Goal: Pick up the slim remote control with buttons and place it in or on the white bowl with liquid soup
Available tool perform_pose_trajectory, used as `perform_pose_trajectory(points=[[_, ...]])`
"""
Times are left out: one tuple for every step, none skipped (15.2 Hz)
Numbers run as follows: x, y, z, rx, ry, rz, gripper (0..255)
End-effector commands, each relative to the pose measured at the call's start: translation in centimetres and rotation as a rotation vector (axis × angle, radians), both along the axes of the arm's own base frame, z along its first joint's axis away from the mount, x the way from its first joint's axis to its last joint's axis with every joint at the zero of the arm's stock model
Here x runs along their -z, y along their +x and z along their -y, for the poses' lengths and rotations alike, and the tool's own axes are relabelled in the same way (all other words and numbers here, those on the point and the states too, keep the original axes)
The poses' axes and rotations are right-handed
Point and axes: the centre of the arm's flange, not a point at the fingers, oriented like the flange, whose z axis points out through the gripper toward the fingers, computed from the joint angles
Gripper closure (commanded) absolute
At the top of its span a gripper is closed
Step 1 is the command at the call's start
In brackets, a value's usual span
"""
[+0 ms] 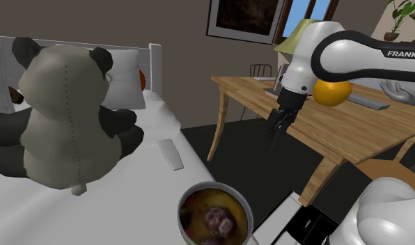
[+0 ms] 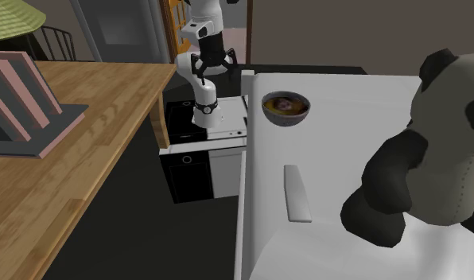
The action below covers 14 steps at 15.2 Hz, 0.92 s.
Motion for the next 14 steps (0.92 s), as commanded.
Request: perform_pose_trajectory(points=[[0.0,0.0,0.0,0.000,0.000,0.000,0],[0.5,0.9,-0.8,0.006,-0.002,0.000,0],[1.1,1.9,-1.6,0.013,-0.005,-0.001,0],[1.6,2.9,-2.3,0.019,-0.007,-0.001,0],[2.1,3.8,-3.1,0.025,-0.009,-0.002,0],[2.7,4.8,-3.8,0.032,-0.012,-0.002,0],[3.2,5.8,-4.6,0.038,-0.014,-0.002,0],[3.7,6.7,-5.3,0.044,-0.016,-0.003,0],[4.3,7.7,-6.0,0.050,-0.019,-0.003,0],[4.8,8.7,-6.8,0.057,-0.021,-0.004,0],[5.4,9.7,-7.5,0.063,-0.023,-0.004,0],[5.9,10.7,-8.2,0.069,-0.026,-0.004,0],[6.5,11.7,-8.9,0.076,-0.028,-0.005,0],[7.0,12.7,-9.6,0.082,-0.030,-0.005,0]])
